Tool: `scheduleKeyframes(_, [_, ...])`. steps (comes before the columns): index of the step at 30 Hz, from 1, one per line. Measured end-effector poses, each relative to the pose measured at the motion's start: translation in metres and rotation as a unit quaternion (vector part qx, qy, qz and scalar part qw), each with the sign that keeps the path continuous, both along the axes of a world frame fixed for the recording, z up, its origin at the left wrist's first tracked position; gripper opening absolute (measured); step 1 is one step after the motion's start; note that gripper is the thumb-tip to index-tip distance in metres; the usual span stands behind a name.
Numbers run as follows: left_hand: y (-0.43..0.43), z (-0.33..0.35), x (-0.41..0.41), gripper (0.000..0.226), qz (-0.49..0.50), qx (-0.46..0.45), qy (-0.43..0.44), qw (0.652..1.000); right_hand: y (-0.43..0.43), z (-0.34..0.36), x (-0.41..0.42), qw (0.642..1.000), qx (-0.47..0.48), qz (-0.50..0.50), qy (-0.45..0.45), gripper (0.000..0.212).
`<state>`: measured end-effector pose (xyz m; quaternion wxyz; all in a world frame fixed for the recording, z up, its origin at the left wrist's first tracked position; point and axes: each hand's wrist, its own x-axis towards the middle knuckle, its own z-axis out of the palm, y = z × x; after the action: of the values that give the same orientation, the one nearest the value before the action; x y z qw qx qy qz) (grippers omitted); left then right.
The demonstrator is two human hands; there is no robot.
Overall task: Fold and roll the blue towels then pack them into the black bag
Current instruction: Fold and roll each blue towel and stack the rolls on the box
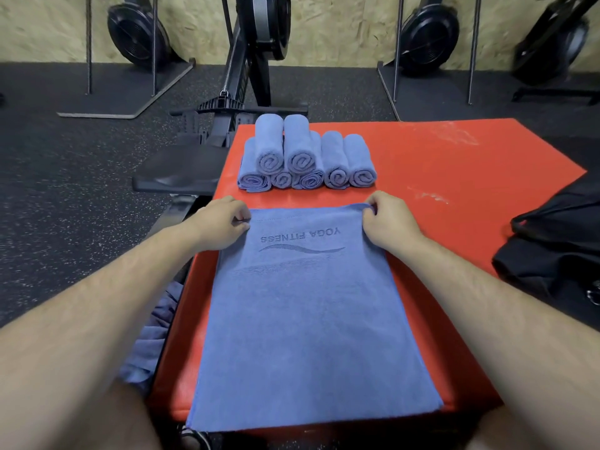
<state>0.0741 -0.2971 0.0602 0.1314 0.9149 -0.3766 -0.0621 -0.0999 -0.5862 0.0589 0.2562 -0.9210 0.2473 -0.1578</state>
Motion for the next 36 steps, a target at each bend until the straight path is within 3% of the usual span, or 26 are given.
scheduleKeyframes(10, [-0.003,0.002,-0.002,0.013,0.02,0.025,-0.013,0.999,-0.007,-0.001,-0.003,0.999,0.031,-0.043,-0.002,0.009])
scheduleKeyframes(18, [-0.004,0.001,0.001,0.017,0.098,-0.088,-0.024,0.991,-0.005,-0.005,0.003,0.998,0.001,-0.06,0.016,0.007])
scheduleKeyframes(25, [-0.016,-0.013,0.011,0.007,0.08,-0.074,-0.019,0.994,-0.002,-0.011,0.014,0.996,-0.045,0.004,0.08,0.034])
scheduleKeyframes(29, [-0.014,-0.017,0.015,0.005,0.053,-0.072,-0.034,0.995,-0.001,-0.016,0.016,0.995,-0.052,0.015,0.082,0.019])
scheduleKeyframes(32, [-0.015,-0.016,0.012,0.007,0.048,-0.031,-0.071,0.996,0.003,-0.014,0.016,0.992,-0.099,0.023,0.078,0.021])
scheduleKeyframes(36, [-0.017,-0.012,0.005,0.008,0.046,-0.013,-0.07,0.996,0.0,-0.005,0.013,0.996,-0.072,0.042,0.045,0.008])
